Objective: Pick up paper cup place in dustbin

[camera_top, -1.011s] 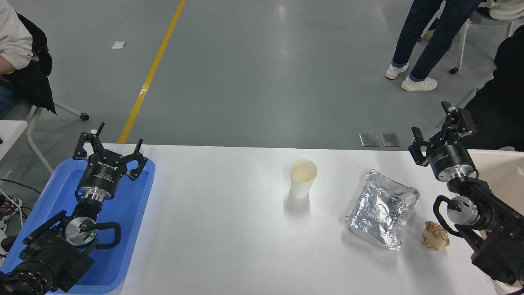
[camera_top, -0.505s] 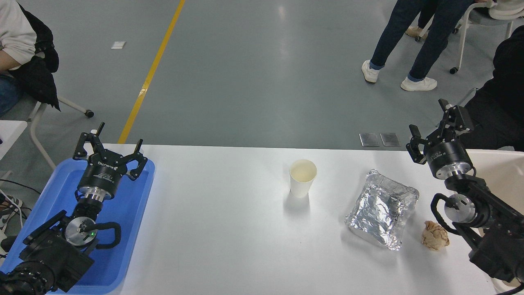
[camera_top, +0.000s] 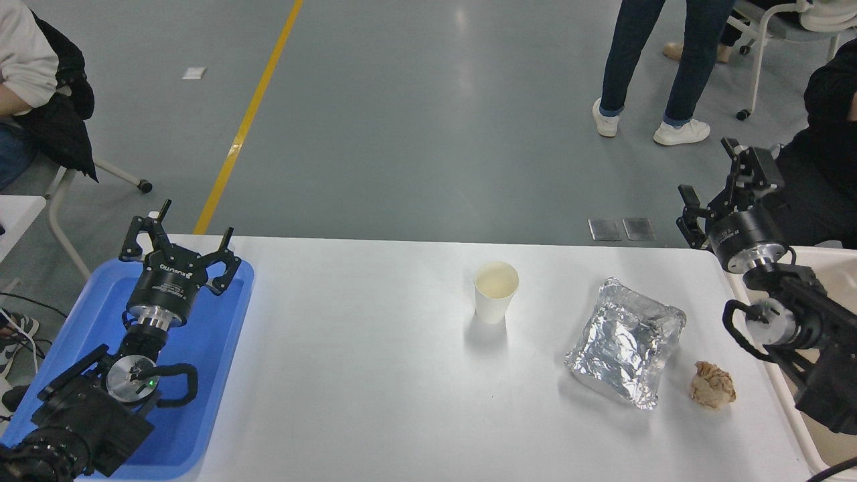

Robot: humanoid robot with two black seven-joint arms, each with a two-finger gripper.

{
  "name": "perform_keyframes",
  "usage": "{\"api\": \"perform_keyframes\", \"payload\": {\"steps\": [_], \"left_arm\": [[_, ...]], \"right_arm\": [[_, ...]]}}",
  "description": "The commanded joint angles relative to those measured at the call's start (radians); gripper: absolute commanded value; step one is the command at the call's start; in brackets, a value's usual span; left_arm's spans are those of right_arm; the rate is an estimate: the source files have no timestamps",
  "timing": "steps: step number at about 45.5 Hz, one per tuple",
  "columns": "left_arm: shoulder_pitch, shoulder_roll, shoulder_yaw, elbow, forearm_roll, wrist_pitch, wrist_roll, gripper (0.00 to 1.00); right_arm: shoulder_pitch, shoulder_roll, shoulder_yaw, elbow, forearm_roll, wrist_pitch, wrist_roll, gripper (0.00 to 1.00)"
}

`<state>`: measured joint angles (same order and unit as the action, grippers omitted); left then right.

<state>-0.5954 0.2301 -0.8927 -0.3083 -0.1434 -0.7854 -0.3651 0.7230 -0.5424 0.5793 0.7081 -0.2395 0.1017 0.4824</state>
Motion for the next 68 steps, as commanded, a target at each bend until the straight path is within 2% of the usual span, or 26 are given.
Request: {"api": "perform_keyframes", "payload": {"steps": [1,3,6,13,19,22,25,29,42,53,68], "left_arm": [[0.000,0.000,0.000,0.000,0.001,0.000,0.000,1.00],[0.000,0.000,0.000,-0.002,0.001,0.000,0.000,1.00],[0.000,0.000,0.000,0.000,0.001,0.000,0.000,1.00],[0.000,-0.002,0.000,-0.002,0.001,0.000,0.000,1.00],[0.000,0.000,0.000,0.000,0.001,0.000,0.002,1.00],[0.000,0.000,0.000,0.000,0.001,0.000,0.002,1.00],[0.000,0.000,0.000,0.000,0.001,0.000,0.002,1.00],[0.000,0.000,0.000,0.000,0.001,0.000,0.002,1.00],[0.000,0.000,0.000,0.000,0.001,0.000,0.002,1.00],[0.000,0.000,0.000,0.000,0.001,0.000,0.000,1.00],[0.000,0.000,0.000,0.000,0.001,0.000,0.000,1.00]], "right_arm": [[0.275,-0.125,-0.531,0.004,0.006,-0.013,-0.022,1.00],[0.347,-0.134,-0.671,0.005,0.022,-0.013,-0.048,1.00],[0.465,-0.134,-0.878,0.005,0.054,-0.008,-0.117,1.00],[0.726,-0.105,-1.277,0.019,0.120,0.010,-0.358,1.00],[0.863,-0.024,-1.431,0.021,0.121,0.052,-0.574,1.00],[0.917,0.011,-1.472,0.021,0.121,0.088,-0.654,1.00],[0.963,0.057,-1.512,0.030,0.121,0.122,-0.705,1.00],[1.056,0.134,-1.595,0.086,0.118,0.154,-0.716,1.00],[1.254,0.249,-1.621,0.286,0.111,0.375,-0.709,1.00],[1.351,0.274,-1.567,0.387,0.112,0.535,-0.706,1.00],[1.415,0.275,-1.500,0.456,0.109,0.636,-0.706,1.00]]}}
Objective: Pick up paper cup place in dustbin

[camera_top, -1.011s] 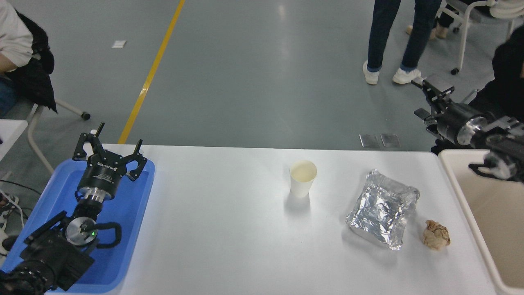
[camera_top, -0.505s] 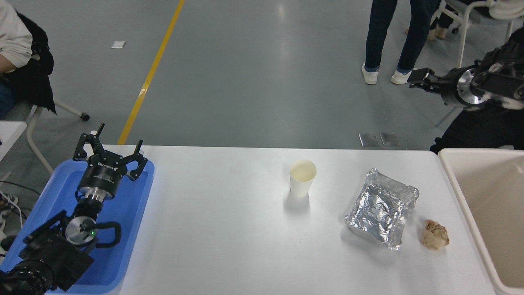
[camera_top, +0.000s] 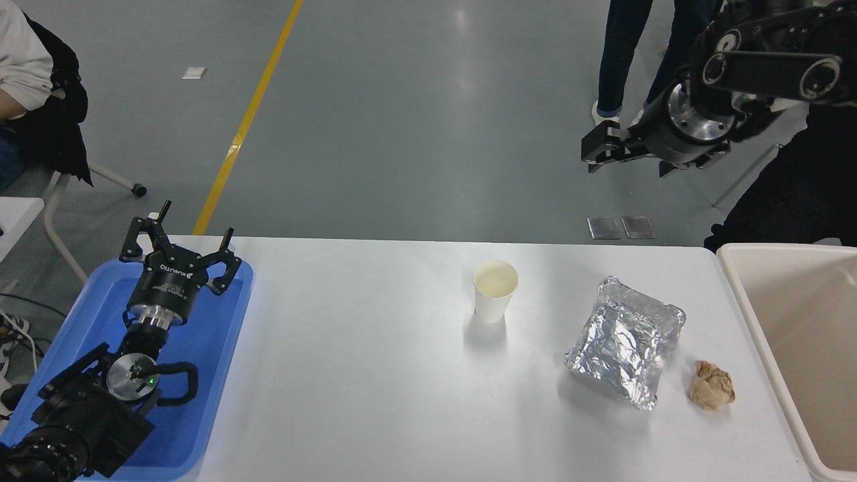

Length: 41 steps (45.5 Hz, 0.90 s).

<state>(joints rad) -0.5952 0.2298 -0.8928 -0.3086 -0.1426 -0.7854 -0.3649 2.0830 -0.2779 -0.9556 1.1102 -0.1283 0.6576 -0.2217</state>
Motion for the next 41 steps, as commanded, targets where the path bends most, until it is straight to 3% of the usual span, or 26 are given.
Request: {"api": "perform_keyframes", "payload": {"steps": [1,20,41], "left_arm": [[0.000,-0.001,0.000,0.000,0.000,0.000,0.000,1.00],[0.000,0.000,0.000,0.000,0.000,0.000,0.000,1.00],[0.000,0.000,0.000,0.000,0.000,0.000,0.000,1.00]], "right_arm": [[0.057,0.011,0.037,0.054,-0.002,0.080,-0.002,1.00],[0.009,0.037,0.038,0.040,-0.017,0.048,-0.004,1.00],[-0.305,0.091,0.147,-0.032,-0.002,-0.309,-0.005,1.00]]}}
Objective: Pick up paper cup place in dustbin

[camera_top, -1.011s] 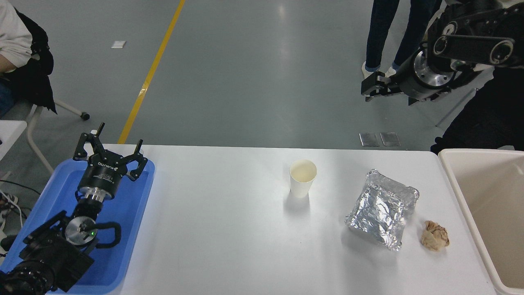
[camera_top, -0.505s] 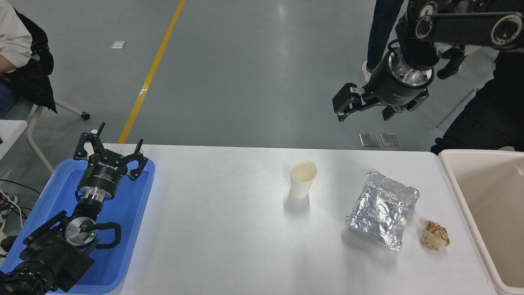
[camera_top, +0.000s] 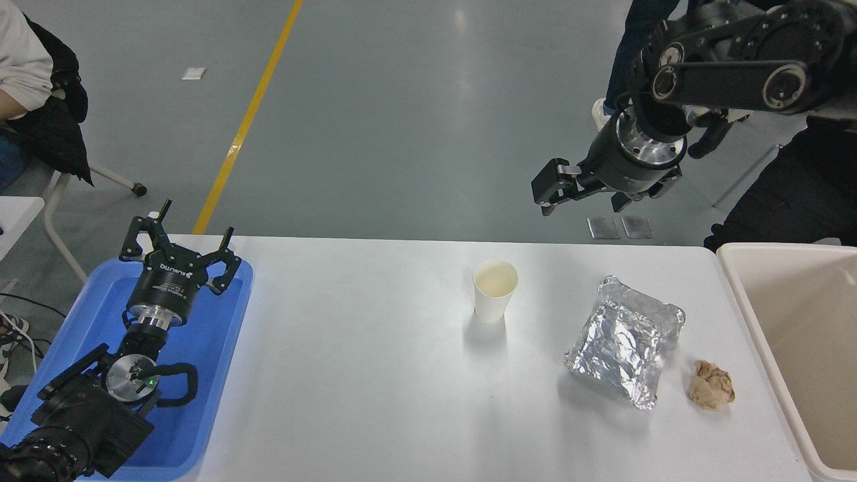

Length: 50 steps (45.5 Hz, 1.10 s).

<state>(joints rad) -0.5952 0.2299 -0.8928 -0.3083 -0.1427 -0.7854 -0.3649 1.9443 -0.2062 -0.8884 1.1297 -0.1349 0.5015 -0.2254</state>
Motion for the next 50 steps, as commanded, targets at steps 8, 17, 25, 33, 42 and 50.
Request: {"api": "perform_keyframes", "payload": {"steps": [8,17,25,33,42,50], "left_arm": [[0.000,-0.001,0.000,0.000,0.000,0.000,0.000,1.00],[0.000,0.000,0.000,0.000,0.000,0.000,0.000,1.00],[0.000,-0.001,0.000,0.000,0.000,0.000,0.000,1.00],[0.000,0.000,0.000,0.000,0.000,0.000,0.000,1.00],[0.000,0.000,0.000,0.000,0.000,0.000,0.000,1.00],[0.000,-0.001,-0.002,0.000,0.000,0.000,0.000,1.00]], "right_arm": [[-0.307,0.040,0.137,-0.149,0.003,-0.179,0.000,1.00],[-0.462,0.123,0.144,-0.327,0.001,-0.213,0.001,1.00],[-0.550,0.162,0.158,-0.429,-0.005,-0.213,0.003,1.00],[-0.579,0.163,0.161,-0.441,-0.009,-0.215,0.004,1.00],[-0.607,0.163,0.161,-0.441,-0.011,-0.219,0.004,1.00],[-0.617,0.165,0.170,-0.441,-0.011,-0.235,0.004,1.00]]}}
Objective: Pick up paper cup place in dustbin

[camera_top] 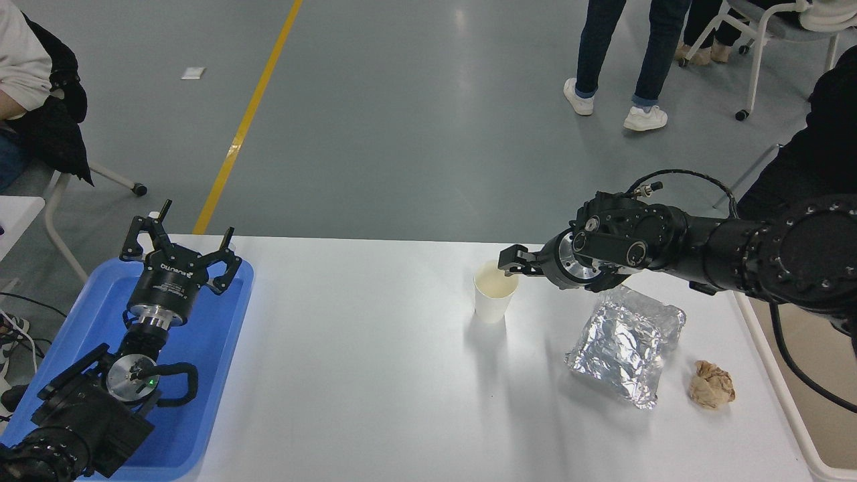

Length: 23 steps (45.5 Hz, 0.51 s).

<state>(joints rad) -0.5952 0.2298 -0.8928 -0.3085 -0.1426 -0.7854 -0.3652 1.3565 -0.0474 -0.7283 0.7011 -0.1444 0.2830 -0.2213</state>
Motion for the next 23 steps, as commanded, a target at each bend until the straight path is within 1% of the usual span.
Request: {"api": "perform_keyframes", "payload": {"steps": [1,15,23], "left_arm": [[0.000,0.000,0.000,0.000,0.000,0.000,0.000,1.00],[0.000,0.000,0.000,0.000,0.000,0.000,0.000,1.00],[0.000,0.000,0.000,0.000,0.000,0.000,0.000,1.00]], "right_arm": [[-0.030,0.006,0.012,-0.012,-0.001,-0.016,0.000,1.00],[-0.019,0.023,0.018,-0.014,-0.001,-0.024,0.000,1.00],[-0.048,0.047,0.018,-0.060,-0.001,-0.039,0.000,1.00]]}}
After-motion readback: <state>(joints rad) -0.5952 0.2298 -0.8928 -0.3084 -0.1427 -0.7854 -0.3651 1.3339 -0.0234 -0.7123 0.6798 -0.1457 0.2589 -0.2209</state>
